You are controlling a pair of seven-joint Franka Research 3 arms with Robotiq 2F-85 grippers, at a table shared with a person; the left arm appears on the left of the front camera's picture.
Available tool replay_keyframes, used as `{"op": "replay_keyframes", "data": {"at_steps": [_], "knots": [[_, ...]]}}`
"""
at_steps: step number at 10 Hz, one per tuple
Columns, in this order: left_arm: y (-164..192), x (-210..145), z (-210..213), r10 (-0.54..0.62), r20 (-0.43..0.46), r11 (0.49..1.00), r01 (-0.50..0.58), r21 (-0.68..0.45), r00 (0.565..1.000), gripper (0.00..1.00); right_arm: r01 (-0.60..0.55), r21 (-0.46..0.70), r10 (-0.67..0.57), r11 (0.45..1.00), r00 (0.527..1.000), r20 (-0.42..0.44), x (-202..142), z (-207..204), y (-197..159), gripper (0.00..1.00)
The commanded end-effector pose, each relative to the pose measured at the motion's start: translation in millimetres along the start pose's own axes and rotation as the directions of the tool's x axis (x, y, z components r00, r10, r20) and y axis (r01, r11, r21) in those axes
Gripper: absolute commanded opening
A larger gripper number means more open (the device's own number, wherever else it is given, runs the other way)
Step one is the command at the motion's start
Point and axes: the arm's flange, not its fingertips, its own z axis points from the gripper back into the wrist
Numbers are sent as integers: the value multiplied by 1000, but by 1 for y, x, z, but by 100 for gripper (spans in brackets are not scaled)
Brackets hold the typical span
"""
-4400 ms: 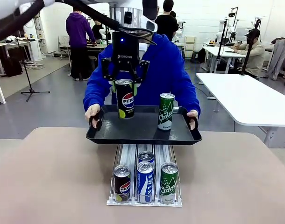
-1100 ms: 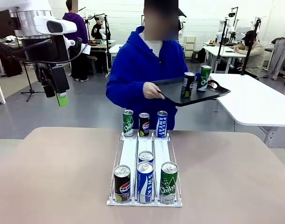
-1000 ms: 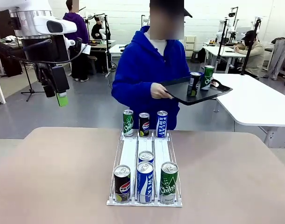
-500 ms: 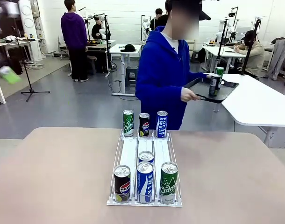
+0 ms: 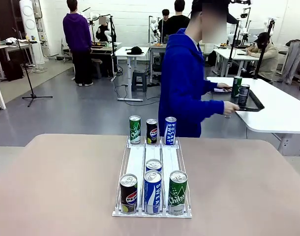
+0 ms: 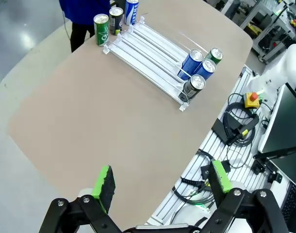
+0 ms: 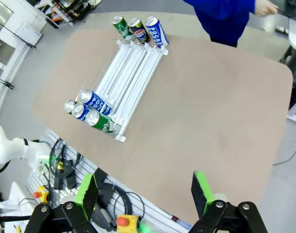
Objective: Retrieve and hand over the desired beverage to the person.
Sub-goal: Place the picked can on the Handle tray extended by the person.
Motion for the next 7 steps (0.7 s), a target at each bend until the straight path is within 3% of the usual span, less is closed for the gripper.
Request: {"op": "replay_keyframes", "data": {"at_steps": [1, 7], "knots": [[-5, 4, -2, -18, -22, 1000, 18, 6, 1000, 100, -12, 26, 11, 1000, 1000, 11, 1, -2, 0, 100], [-5, 4, -2, -18, -22, 1000, 18, 6, 1000, 100, -12, 26, 11, 1000, 1000, 11, 1, -2, 0, 100]]}}
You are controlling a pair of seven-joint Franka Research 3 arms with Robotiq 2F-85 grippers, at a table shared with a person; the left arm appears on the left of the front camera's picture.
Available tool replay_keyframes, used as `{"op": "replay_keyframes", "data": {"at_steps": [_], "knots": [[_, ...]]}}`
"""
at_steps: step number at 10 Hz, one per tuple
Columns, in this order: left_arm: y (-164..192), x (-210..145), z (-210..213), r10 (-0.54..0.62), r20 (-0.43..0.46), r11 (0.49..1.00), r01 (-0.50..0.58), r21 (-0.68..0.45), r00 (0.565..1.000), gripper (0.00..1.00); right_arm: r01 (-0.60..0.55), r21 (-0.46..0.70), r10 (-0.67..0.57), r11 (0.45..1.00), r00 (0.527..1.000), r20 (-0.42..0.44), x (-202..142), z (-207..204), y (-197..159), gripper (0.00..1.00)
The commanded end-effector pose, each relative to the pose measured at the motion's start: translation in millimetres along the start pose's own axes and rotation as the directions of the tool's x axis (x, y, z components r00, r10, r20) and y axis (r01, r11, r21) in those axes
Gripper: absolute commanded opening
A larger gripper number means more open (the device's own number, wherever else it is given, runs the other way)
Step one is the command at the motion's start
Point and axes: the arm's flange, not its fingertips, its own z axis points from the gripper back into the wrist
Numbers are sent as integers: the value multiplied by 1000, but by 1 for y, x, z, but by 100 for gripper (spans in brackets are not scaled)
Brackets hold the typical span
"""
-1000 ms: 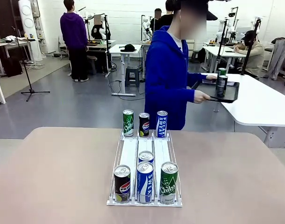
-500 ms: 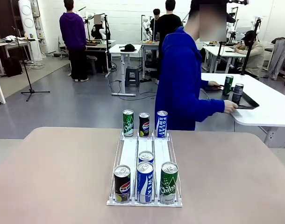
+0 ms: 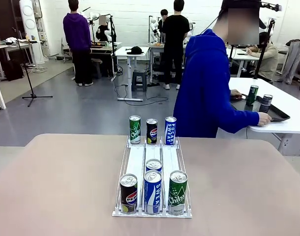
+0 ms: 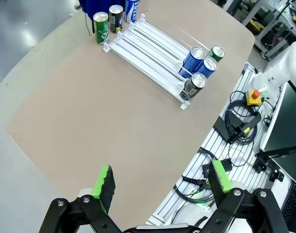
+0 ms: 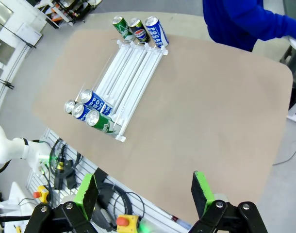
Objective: Retrieve and hand over the desired beverage to the person.
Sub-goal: Place the picked can on the Handle tray extended by the person.
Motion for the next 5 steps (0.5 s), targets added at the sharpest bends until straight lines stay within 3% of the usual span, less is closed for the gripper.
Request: {"op": "replay_keyframes", "data": {"at_steps": [1, 5], "knots": [[1, -1, 2, -11, -5, 1000, 11, -6, 1000, 100, -12, 26, 11, 1000, 1000, 11, 1, -2, 0, 100], [1, -1, 2, -11, -5, 1000, 11, -6, 1000, 100, -12, 26, 11, 1000, 1000, 11, 1, -2, 0, 100]]}}
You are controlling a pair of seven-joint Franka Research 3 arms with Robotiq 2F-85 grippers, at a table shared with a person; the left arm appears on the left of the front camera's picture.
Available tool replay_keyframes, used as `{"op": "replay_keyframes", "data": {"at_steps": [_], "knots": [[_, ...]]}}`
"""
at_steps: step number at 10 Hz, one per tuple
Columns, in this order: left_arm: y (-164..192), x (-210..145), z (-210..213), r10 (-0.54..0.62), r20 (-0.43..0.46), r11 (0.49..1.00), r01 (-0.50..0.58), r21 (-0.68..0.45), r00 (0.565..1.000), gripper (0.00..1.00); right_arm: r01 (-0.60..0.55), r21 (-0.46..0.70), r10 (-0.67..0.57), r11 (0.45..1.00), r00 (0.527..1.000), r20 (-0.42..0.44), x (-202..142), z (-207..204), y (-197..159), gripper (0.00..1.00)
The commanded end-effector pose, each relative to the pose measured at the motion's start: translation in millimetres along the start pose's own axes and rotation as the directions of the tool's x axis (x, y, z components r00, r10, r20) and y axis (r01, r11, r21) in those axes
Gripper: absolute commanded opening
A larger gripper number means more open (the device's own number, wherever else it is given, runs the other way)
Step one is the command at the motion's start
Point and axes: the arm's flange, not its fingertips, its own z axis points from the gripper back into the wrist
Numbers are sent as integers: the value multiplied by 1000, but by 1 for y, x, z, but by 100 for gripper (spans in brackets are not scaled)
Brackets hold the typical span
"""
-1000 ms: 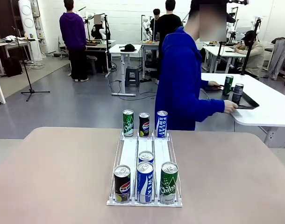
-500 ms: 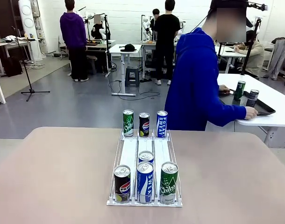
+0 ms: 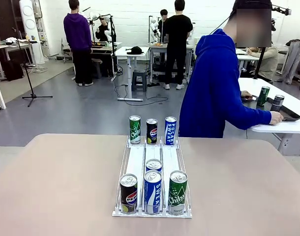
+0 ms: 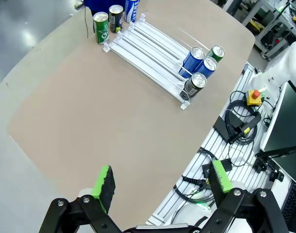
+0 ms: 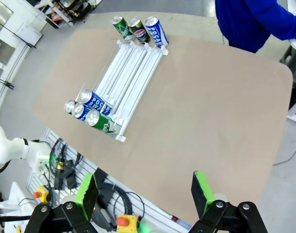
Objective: Retrieve and hand over the desired beverage to the person.
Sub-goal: Place the picked can on the Handle tray extended by the person.
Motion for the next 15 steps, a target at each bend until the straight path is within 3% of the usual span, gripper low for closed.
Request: {"op": "replay_keyframes", "data": {"at_steps": [1, 15], "knots": [[1, -1, 2, -11, -5, 1000, 11, -6, 1000, 100, -12, 26, 11, 1000, 1000, 11, 1, -2, 0, 100], [1, -1, 2, -11, -5, 1000, 11, -6, 1000, 100, -12, 26, 11, 1000, 1000, 11, 1, -2, 0, 100]]}}
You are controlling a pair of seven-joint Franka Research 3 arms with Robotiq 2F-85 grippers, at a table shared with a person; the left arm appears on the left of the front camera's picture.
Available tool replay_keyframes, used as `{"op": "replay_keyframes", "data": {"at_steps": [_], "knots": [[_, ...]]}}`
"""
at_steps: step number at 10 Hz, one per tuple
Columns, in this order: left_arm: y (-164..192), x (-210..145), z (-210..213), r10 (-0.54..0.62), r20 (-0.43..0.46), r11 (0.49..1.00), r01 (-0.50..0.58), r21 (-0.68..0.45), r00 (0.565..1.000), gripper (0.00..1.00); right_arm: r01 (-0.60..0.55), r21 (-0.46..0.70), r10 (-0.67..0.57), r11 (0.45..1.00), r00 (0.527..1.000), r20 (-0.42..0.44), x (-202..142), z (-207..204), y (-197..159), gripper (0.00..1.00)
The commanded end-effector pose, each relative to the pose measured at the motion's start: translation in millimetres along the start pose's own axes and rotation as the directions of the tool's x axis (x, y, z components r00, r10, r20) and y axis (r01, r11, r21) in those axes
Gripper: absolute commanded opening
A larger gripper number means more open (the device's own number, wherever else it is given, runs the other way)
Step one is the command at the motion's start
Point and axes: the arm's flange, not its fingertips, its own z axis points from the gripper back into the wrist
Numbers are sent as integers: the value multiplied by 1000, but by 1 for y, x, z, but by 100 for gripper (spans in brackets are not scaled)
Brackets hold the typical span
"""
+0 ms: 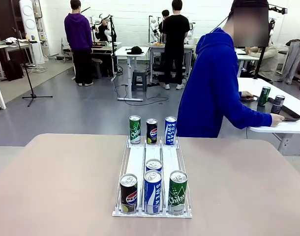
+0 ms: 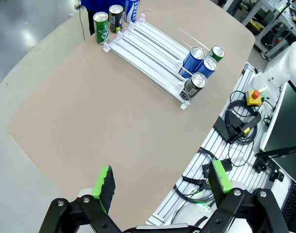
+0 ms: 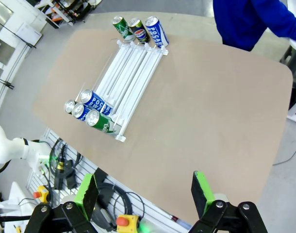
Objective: Retrieve and hand over the desired beverage to the person.
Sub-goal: Place the picked can on the Handle tray extended by the person.
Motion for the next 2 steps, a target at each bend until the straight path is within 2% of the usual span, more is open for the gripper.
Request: {"op": "replay_keyframes", "data": {"at_steps": [1, 2], "knots": [[1, -1, 2, -11, -5, 1000, 11, -6, 1000, 100, -11, 26, 11, 1000, 1000, 11, 1, -2, 0, 100], [1, -1, 2, -11, -5, 1000, 11, -6, 1000, 100, -11, 26, 11, 1000, 1000, 11, 1, -2, 0, 100]]}}
